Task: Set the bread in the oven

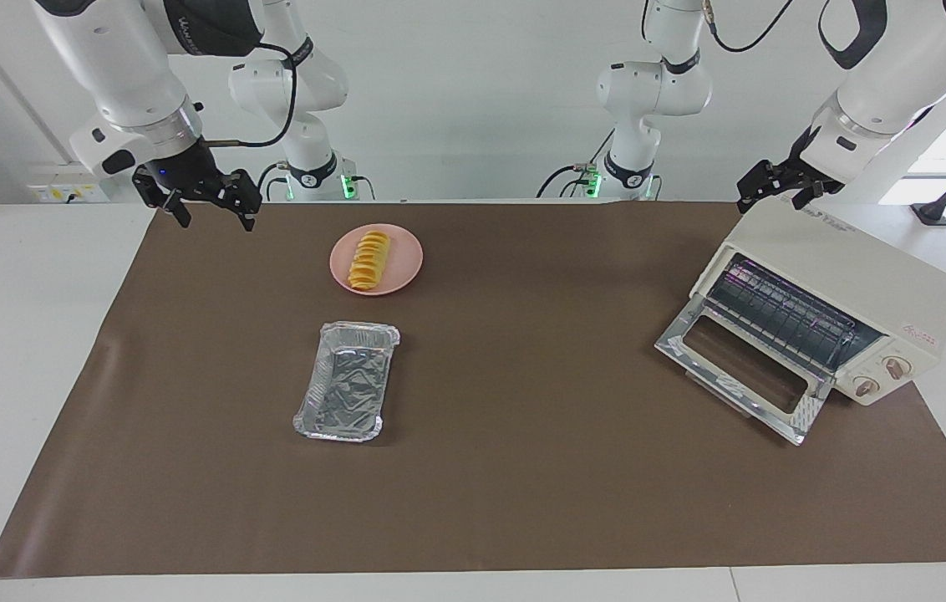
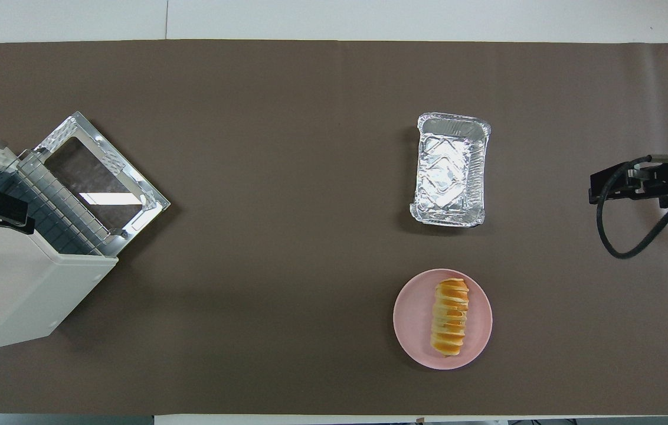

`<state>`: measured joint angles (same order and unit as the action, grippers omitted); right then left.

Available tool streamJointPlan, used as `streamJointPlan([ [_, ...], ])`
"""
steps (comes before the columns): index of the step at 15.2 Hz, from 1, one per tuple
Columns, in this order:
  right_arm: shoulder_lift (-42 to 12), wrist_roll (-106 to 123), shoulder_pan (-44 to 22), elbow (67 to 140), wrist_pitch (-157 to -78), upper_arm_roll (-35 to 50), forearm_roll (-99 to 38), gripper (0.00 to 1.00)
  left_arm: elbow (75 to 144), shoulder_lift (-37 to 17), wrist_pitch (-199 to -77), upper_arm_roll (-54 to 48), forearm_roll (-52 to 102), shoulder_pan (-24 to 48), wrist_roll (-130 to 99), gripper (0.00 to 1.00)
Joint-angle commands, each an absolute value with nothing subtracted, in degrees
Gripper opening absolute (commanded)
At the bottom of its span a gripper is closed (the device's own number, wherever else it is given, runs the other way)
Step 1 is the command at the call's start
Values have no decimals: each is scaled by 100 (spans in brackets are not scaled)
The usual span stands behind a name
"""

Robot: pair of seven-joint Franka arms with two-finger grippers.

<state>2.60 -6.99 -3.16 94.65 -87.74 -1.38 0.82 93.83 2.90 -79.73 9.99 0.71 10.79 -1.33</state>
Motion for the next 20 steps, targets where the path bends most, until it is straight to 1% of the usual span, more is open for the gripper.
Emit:
streamJointPlan([
  [1, 246, -756, -264, 9413, -8666, -88, 176, 100, 9457, 387, -8042, 958, -26, 1020, -123, 100],
  [4, 281, -537, -272, 9483, -8631, -88, 176, 100, 9457, 387, -8042, 958, -26, 1020, -123, 100],
  [6, 377, -606, -299, 9745, -8832, -79, 106, 100, 9457, 387, -8042, 958, -26, 1020, -123, 100],
  [8, 658, -903, -404, 10377, -9174, -18, 88, 100, 9457, 387, -8042, 949, -26, 1028, -123, 100],
  [10, 913, -1614, -763, 11255, -9788, -18, -174, 100, 9457, 387, -8051, 958, -26, 1028, -123, 100],
  [11, 940, -1852, -860, 11563, -10026, -18, -315, 100, 9457, 387, -8042, 958, -26, 1020, -123, 100],
  [13, 844, -2274, -1167, 12100, -10535, -18, -675, 100, 9457, 387, -8042, 958, -26, 1020, -123, 100],
  [16, 765, -2750, -1554, 13136, -11844, -18, -966, 100, 9457, 387, -8042, 958, -26, 1020, -123, 100],
  [20, 580, -2804, -1863, 13824, -12365, -9, -1204, 100, 9457, 387, -8042, 958, -26, 1020, -123, 100],
])
